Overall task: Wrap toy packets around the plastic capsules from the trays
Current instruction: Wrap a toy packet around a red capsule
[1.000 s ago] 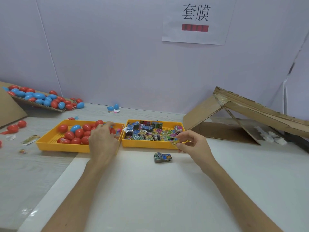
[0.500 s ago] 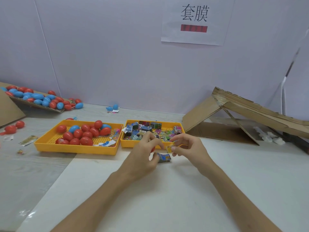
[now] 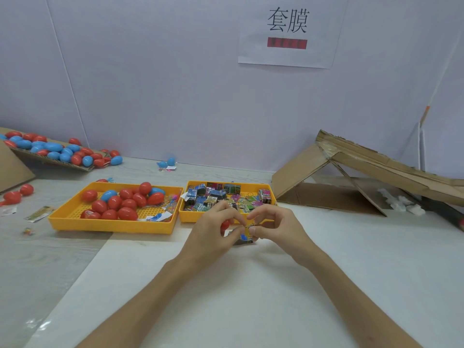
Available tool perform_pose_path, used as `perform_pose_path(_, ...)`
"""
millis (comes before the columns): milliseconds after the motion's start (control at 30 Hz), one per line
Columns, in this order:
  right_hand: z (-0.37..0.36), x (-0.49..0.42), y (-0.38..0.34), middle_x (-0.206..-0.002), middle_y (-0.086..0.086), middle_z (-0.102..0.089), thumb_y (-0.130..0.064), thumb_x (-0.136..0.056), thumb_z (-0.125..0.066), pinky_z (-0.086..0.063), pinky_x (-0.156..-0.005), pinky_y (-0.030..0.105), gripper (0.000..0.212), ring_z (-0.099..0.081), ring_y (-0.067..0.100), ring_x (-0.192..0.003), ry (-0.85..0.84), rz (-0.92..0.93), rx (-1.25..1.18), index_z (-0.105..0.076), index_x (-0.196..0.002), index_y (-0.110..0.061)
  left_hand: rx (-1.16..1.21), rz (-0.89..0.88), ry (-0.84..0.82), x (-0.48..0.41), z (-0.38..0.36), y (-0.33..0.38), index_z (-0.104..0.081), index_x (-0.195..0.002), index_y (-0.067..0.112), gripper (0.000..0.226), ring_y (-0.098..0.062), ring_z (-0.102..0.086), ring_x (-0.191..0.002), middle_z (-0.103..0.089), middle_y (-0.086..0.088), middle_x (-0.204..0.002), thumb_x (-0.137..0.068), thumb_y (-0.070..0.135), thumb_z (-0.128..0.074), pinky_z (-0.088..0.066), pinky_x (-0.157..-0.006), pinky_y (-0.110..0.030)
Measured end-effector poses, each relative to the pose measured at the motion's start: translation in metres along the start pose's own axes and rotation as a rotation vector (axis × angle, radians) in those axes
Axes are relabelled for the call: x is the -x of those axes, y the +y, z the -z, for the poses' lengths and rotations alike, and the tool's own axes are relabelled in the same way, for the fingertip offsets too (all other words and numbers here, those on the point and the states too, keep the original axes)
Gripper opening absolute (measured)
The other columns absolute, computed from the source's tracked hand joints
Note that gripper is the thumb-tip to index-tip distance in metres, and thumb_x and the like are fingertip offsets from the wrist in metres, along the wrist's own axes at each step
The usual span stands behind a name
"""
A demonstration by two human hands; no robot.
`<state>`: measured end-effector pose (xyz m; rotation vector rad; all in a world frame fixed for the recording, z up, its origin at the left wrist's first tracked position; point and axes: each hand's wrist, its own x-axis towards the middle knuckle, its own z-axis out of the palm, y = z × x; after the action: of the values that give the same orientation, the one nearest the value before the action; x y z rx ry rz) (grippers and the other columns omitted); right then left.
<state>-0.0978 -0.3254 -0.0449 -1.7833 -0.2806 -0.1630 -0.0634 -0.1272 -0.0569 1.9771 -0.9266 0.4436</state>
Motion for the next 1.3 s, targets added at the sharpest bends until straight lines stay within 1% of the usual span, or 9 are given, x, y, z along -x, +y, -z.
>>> perform_pose_path(133,-0.001,0.001,-0.002,-0.070,-0.005,-0.062,-0.004,-0.084,-0.078,-0.051,-0.064,0.023,0.014,-0.065,0.016,-0.065,-0.019,0.009,0.025,-0.073,-0.095,-0.012,0.090,0.070,0.012,-0.001,0.001,0.002,-0.072,-0.089,0.021,0.012,-0.018,-0.053,-0.075,-0.055,0.003,-0.084,-0.087,0.009,-0.075,-0.042,-0.061,-0.025)
perform_pose_path(300,-0.002,0.003,-0.005,-0.079,0.004,-0.057,-0.013,-0.082,-0.083,-0.048,-0.063,0.026,0.018,-0.059,0.016,-0.068,-0.074,-0.015,0.028,-0.073,-0.097,-0.015,0.228,0.213,-0.059,-0.001,0.003,0.006,-0.069,-0.089,0.020,0.012,-0.011,-0.057,-0.079,-0.063,0.001,-0.085,-0.090,0.009,-0.071,-0.045,-0.067,-0.017)
perform_pose_path(400,-0.003,0.004,-0.008,-0.084,0.000,-0.063,-0.019,-0.074,-0.083,-0.050,-0.067,0.027,0.022,-0.059,0.016,-0.073,-0.115,-0.044,-0.027,-0.071,-0.093,-0.018,0.315,0.274,-0.088,-0.003,0.005,0.007,-0.066,-0.086,0.015,0.012,-0.005,-0.055,-0.072,-0.062,0.009,-0.080,-0.092,0.004,-0.066,-0.046,-0.065,-0.019)
perform_pose_path(567,-0.003,0.005,-0.009,-0.080,-0.005,-0.065,-0.019,-0.073,-0.083,-0.049,-0.071,0.023,0.018,-0.059,0.012,-0.073,-0.174,-0.043,-0.039,-0.069,-0.084,-0.020,0.423,0.302,-0.103,-0.004,0.007,0.007,-0.062,-0.083,0.006,0.014,-0.010,-0.050,-0.062,-0.055,0.009,-0.071,-0.092,-0.005,-0.058,-0.042,-0.057,-0.020)
perform_pose_path(700,-0.005,0.005,-0.009,-0.083,0.007,-0.063,-0.018,-0.076,-0.080,-0.046,-0.071,0.033,0.012,-0.056,0.017,-0.075,-0.165,-0.041,-0.050,-0.068,-0.076,-0.021,0.481,0.309,-0.130,-0.003,0.007,0.008,-0.062,-0.083,0.005,0.006,-0.008,-0.051,-0.061,-0.056,0.006,-0.072,-0.087,0.003,-0.058,-0.042,-0.055,-0.017)
perform_pose_path(867,-0.005,0.005,-0.008,-0.081,0.000,-0.064,-0.012,-0.079,-0.073,-0.046,-0.066,0.027,0.008,-0.054,0.018,-0.073,-0.187,-0.016,-0.101,-0.066,-0.076,-0.015,0.524,0.337,-0.156,-0.004,0.005,0.008,-0.061,-0.081,0.006,0.009,-0.007,-0.050,-0.057,-0.055,0.011,-0.063,-0.078,0.014,-0.057,-0.038,-0.052,-0.013)
perform_pose_path(1067,-0.005,0.003,-0.008,-0.092,0.007,-0.060,-0.003,-0.076,-0.064,-0.046,-0.066,0.028,0.007,-0.053,0.019,-0.072,-0.180,-0.031,-0.337,-0.063,-0.073,-0.009,0.593,0.408,-0.205,-0.006,0.005,0.009,-0.060,-0.073,0.012,0.008,-0.011,-0.047,-0.052,-0.053,0.003,-0.060,-0.073,0.016,-0.053,-0.032,-0.049,-0.018)
perform_pose_path(1167,-0.004,0.003,-0.007,-0.085,0.009,-0.058,-0.007,-0.071,-0.068,-0.042,-0.068,0.030,0.008,-0.047,0.023,-0.071,-0.218,-0.058,-0.503,-0.060,-0.072,-0.010,0.679,0.456,-0.262,-0.006,0.003,0.011,-0.060,-0.071,0.018,0.007,-0.016,-0.047,-0.052,-0.051,-0.007,-0.065,-0.075,0.016,-0.054,-0.030,-0.048,-0.023)
perform_pose_path(1300,-0.004,0.004,-0.004,-0.076,0.009,-0.056,-0.013,-0.071,-0.067,-0.038,-0.073,0.036,0.013,-0.044,0.022,-0.069,-0.261,-0.105,-0.615,-0.055,-0.073,-0.010,0.797,0.502,-0.304,-0.007,0.002,0.011,-0.057,-0.075,0.015,0.003,-0.017,-0.046,-0.050,-0.052,-0.006,-0.064,-0.077,0.016,-0.055,-0.030,-0.045,-0.022)
